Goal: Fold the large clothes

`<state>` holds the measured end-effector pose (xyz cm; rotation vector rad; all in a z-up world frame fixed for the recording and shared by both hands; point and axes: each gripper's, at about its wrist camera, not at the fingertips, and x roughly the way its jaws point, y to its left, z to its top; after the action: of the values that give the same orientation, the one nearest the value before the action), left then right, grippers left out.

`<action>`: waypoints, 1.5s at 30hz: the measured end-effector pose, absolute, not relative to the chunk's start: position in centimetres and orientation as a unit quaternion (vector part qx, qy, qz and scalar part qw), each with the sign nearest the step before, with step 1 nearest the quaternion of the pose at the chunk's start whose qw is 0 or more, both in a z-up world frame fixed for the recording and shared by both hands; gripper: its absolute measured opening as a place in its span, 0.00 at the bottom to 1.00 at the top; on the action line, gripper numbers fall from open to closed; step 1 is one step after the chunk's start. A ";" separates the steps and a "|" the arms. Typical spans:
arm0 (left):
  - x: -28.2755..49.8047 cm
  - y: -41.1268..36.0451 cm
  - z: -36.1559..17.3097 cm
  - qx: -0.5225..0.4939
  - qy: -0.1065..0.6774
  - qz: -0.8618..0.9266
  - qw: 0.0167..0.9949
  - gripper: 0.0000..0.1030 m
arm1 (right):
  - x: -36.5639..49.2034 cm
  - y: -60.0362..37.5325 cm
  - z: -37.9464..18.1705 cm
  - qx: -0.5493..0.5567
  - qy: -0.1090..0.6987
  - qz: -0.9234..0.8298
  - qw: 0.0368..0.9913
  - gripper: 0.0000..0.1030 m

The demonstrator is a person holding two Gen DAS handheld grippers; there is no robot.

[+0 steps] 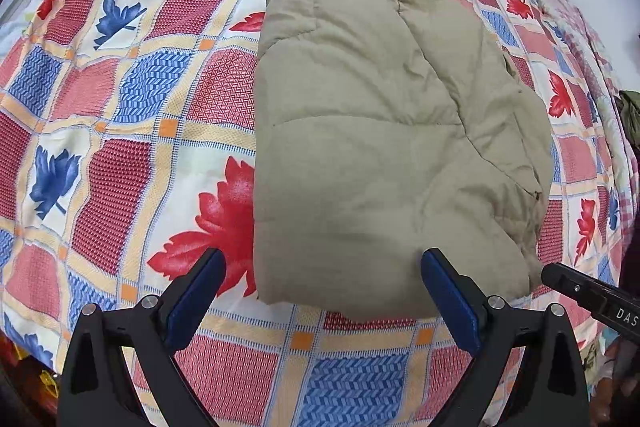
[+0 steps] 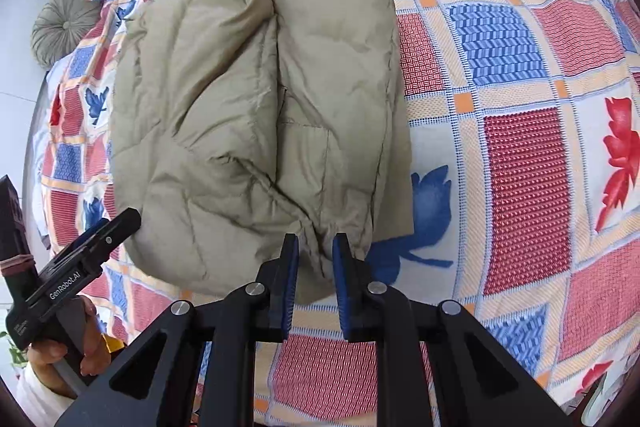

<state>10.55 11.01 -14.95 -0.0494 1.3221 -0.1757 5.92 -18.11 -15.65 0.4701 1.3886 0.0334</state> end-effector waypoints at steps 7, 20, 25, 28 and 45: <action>7.2 12.7 -10.5 -0.012 0.609 -0.072 0.789 0.96 | 3.9 -17.1 -12.4 0.198 0.638 0.027 0.744 0.40; 2.4 13.6 -1.3 0.012 0.561 -0.049 0.826 1.00 | 0.9 -15.2 -3.3 0.157 0.600 0.028 0.784 0.65; 1.6 13.2 1.7 0.023 0.531 -0.041 0.846 1.00 | 0.5 -14.5 0.8 0.125 0.564 0.018 0.816 0.81; 1.0 12.8 3.3 0.028 0.513 -0.044 0.857 1.00 | 0.4 -14.3 2.7 0.116 0.544 0.012 0.831 0.87; -0.1 12.8 6.5 0.017 0.503 -0.030 0.863 1.00 | -0.6 -14.1 6.6 0.084 0.502 -0.040 0.860 0.89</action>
<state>-0.12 12.76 6.51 0.0355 1.0555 -0.0634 -0.63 -14.06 6.60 0.1769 1.0540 -0.0835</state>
